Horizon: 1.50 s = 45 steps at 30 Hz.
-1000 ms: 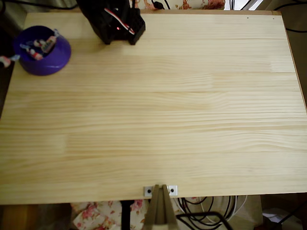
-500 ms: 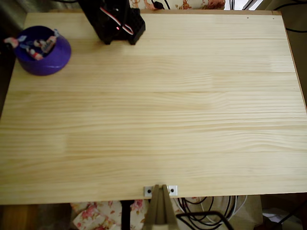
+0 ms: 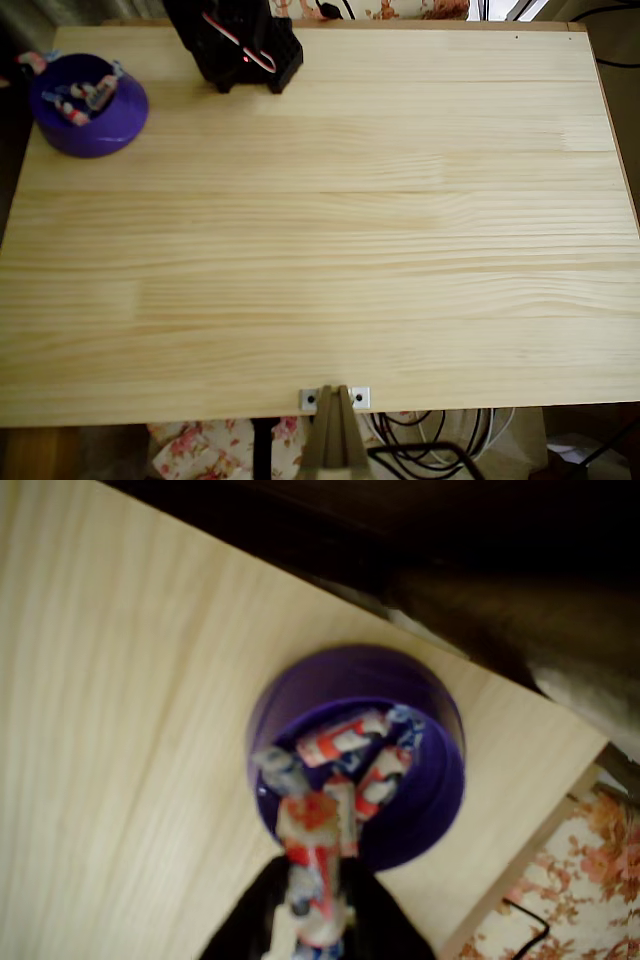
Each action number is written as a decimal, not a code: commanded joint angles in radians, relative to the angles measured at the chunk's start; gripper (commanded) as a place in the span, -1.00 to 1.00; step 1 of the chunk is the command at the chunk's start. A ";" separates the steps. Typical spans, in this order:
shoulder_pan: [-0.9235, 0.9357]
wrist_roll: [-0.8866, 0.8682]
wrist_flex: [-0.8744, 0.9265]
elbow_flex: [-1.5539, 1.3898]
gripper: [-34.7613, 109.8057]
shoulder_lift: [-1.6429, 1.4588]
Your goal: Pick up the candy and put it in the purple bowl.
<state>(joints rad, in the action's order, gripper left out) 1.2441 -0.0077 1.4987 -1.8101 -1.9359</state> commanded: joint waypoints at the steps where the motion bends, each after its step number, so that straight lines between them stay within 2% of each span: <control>1: 0.061 0.018 0.034 0.011 -0.53 -0.040; 16: 0.110 0.120 0.089 -0.086 -0.53 -0.041; 25: 0.129 0.155 0.002 -0.163 -0.53 -0.091; 38: 0.137 0.138 -0.038 -0.117 -0.52 -0.037; 39: 0.137 0.138 -0.040 -0.117 -0.51 -0.037; 42: 0.135 0.137 -0.041 -0.117 -0.26 -0.037; 45: 0.133 0.133 -0.044 -0.115 -0.21 -0.029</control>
<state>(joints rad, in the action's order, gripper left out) 1.3683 0.1258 1.4588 -1.9896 -1.9420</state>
